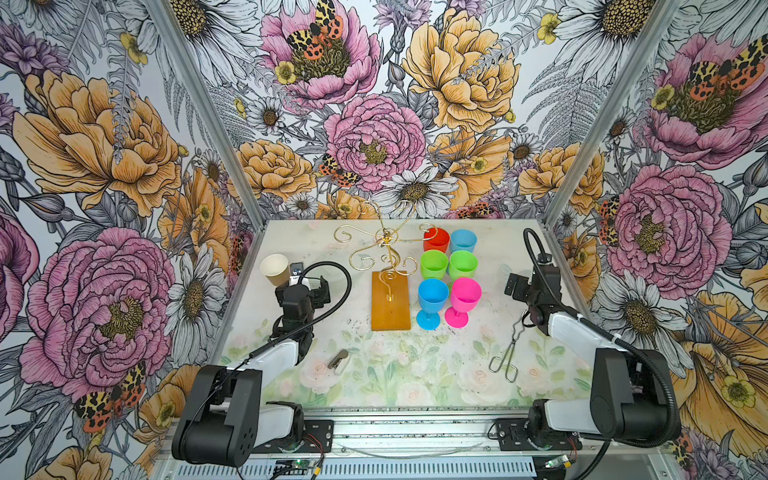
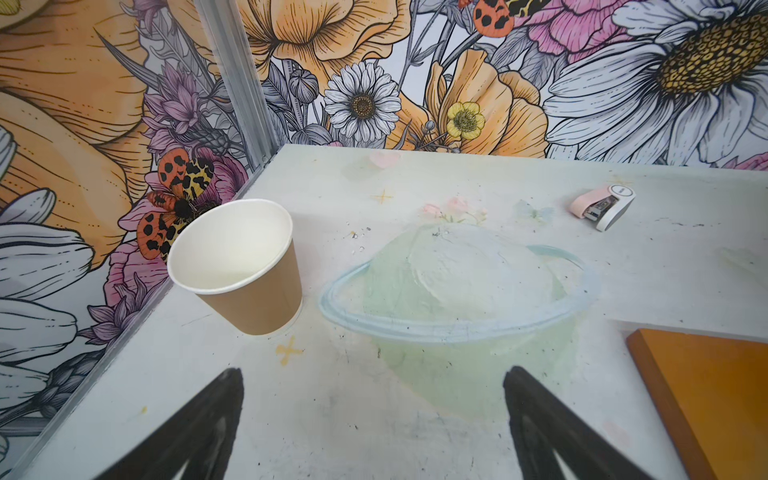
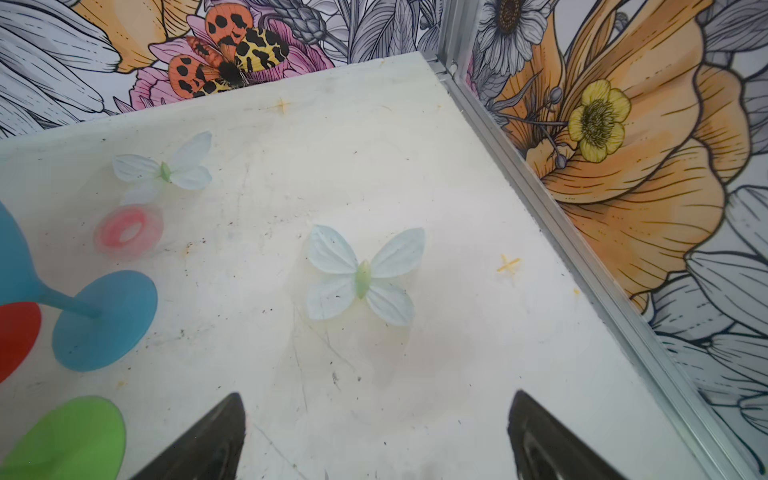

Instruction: Take the wine glass off the wine glass rack

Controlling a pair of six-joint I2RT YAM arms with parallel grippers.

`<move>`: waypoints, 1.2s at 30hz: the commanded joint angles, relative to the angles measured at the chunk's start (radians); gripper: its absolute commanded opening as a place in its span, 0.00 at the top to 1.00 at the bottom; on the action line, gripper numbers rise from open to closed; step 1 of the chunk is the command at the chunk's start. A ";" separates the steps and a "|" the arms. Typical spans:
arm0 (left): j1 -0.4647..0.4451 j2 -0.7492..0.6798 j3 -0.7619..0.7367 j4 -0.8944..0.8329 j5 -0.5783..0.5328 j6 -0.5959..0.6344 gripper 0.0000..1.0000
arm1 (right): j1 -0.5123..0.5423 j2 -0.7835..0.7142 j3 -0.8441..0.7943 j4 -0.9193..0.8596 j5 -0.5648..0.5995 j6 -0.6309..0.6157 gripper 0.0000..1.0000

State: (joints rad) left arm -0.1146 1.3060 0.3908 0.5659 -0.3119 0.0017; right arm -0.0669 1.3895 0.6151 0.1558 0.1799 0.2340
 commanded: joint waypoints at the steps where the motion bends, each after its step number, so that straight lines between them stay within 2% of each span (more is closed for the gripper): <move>1: 0.025 0.036 -0.008 0.137 0.037 0.013 0.01 | -0.004 0.033 -0.040 0.248 0.000 -0.021 0.01; 5: 0.046 0.091 0.008 0.187 0.044 0.037 0.01 | -0.003 0.064 -0.067 0.324 -0.004 -0.032 0.01; 8: 0.068 0.185 -0.027 0.350 0.052 0.019 0.01 | 0.000 0.077 -0.073 0.365 -0.016 -0.057 0.01; 10: 0.071 0.254 -0.051 0.471 0.053 0.022 0.01 | 0.000 0.091 -0.109 0.458 -0.020 -0.069 0.00; 14: 0.078 0.251 -0.038 0.435 0.075 0.016 0.01 | 0.028 0.093 -0.130 0.496 -0.029 -0.106 0.00; 15: 0.088 0.243 -0.019 0.382 0.085 0.008 0.01 | 0.036 0.110 -0.142 0.529 -0.054 -0.125 0.01; 17: 0.118 0.239 -0.016 0.370 0.159 -0.011 0.01 | 0.043 0.111 -0.168 0.577 -0.071 -0.140 0.00; 19: 0.125 0.240 -0.019 0.375 0.169 -0.014 0.01 | 0.042 0.164 -0.245 0.789 -0.061 -0.142 0.01; 20: 0.124 0.243 -0.019 0.381 0.169 -0.014 0.01 | 0.040 0.140 -0.252 0.755 -0.027 -0.120 0.01; 22: 0.125 0.243 -0.019 0.379 0.172 -0.016 0.01 | 0.038 0.154 -0.257 0.796 -0.009 -0.115 0.01; 23: 0.127 0.244 -0.020 0.387 0.175 -0.017 0.01 | 0.038 0.135 -0.244 0.728 0.003 -0.102 0.01; 24: 0.130 0.243 -0.021 0.382 0.178 -0.020 0.01 | 0.041 0.154 -0.254 0.789 0.002 -0.113 0.00; 36: 0.130 0.243 -0.023 0.388 0.178 -0.018 0.01 | 0.043 0.140 -0.264 0.782 0.011 -0.111 0.01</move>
State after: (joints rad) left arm 0.0071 1.5520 0.3611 0.9180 -0.1619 -0.0013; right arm -0.0254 1.5337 0.3576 0.8906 0.1707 0.1249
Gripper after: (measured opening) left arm 0.987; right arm 0.995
